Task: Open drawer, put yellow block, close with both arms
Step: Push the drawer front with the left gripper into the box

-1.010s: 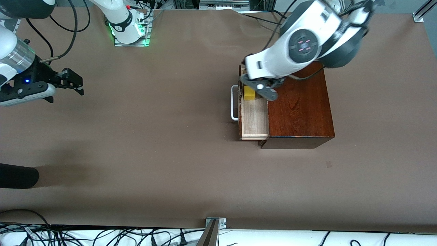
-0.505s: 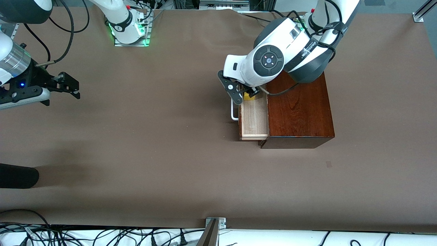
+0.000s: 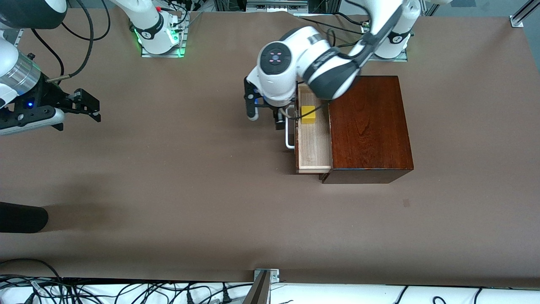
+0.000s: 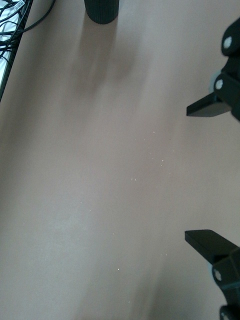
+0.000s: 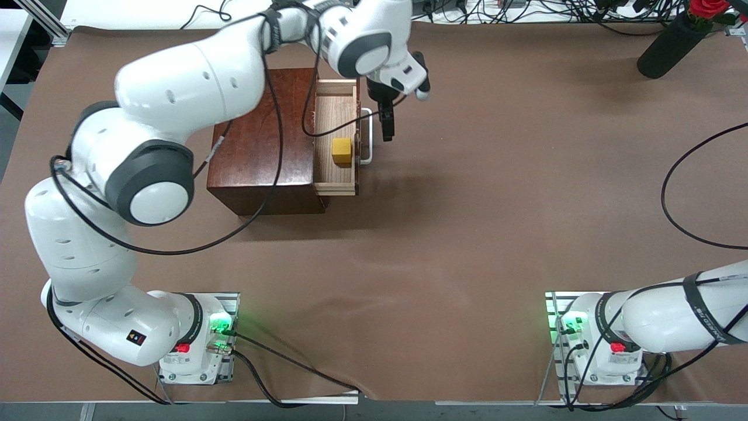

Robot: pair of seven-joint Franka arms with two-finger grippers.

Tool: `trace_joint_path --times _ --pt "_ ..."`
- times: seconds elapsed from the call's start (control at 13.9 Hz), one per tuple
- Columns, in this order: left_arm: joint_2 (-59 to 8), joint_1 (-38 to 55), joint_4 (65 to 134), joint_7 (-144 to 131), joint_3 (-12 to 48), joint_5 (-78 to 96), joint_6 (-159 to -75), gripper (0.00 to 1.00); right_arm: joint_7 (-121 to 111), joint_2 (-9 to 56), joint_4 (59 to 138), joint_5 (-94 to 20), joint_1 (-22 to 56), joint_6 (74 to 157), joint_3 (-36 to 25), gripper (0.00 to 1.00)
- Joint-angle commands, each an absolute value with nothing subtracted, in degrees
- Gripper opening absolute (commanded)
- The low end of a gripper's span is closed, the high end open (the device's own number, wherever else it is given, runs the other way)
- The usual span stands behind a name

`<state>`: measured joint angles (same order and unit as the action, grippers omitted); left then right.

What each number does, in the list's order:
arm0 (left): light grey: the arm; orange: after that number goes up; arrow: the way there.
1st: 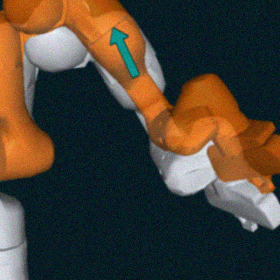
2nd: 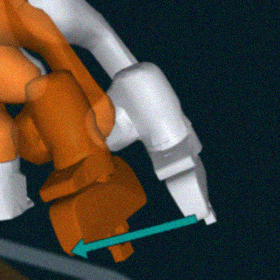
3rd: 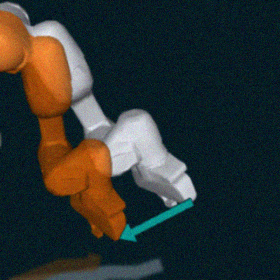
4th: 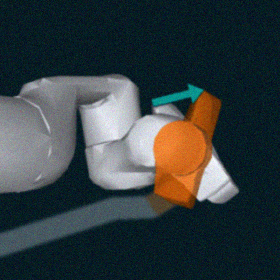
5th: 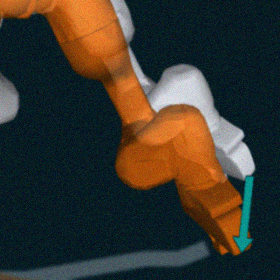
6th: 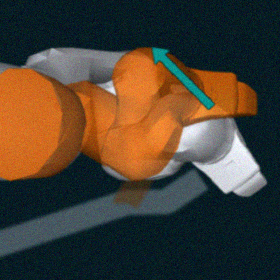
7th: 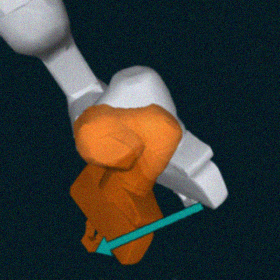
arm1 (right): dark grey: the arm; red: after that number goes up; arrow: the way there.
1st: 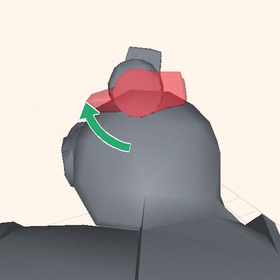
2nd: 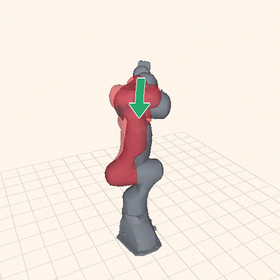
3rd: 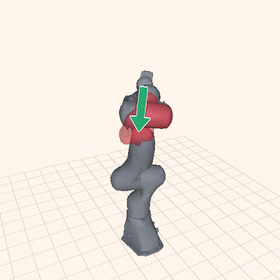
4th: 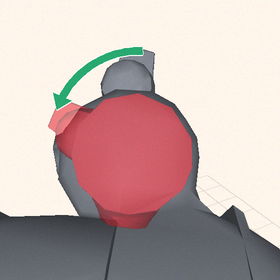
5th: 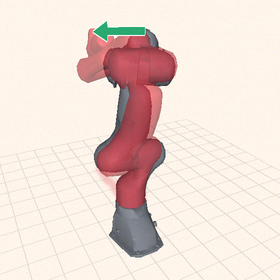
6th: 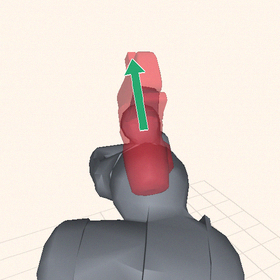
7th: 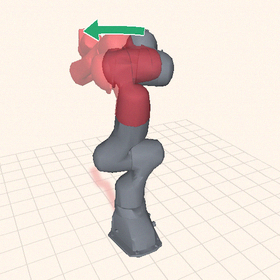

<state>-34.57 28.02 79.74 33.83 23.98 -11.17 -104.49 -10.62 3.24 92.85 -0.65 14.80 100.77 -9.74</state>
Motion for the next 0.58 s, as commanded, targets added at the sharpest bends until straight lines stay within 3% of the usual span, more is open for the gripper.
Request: trace_joint_path --times 0.0,0.36,0.5 --pt "-38.22 30.14 78.31 38.91 23.91 -17.90 -106.95 1.00 -10.64 3.34 92.20 -0.70 15.03 100.72 -9.76 1.00" --pt "-39.20 29.89 82.17 41.84 23.91 -19.87 -107.41 1.00 -10.72 3.34 92.20 -0.79 15.03 100.81 -9.76 1.00" --pt "-39.37 29.71 82.27 42.19 23.56 -19.95 -102.42 1.00 -10.81 3.34 92.20 -0.70 15.03 100.90 -9.76 1.00"
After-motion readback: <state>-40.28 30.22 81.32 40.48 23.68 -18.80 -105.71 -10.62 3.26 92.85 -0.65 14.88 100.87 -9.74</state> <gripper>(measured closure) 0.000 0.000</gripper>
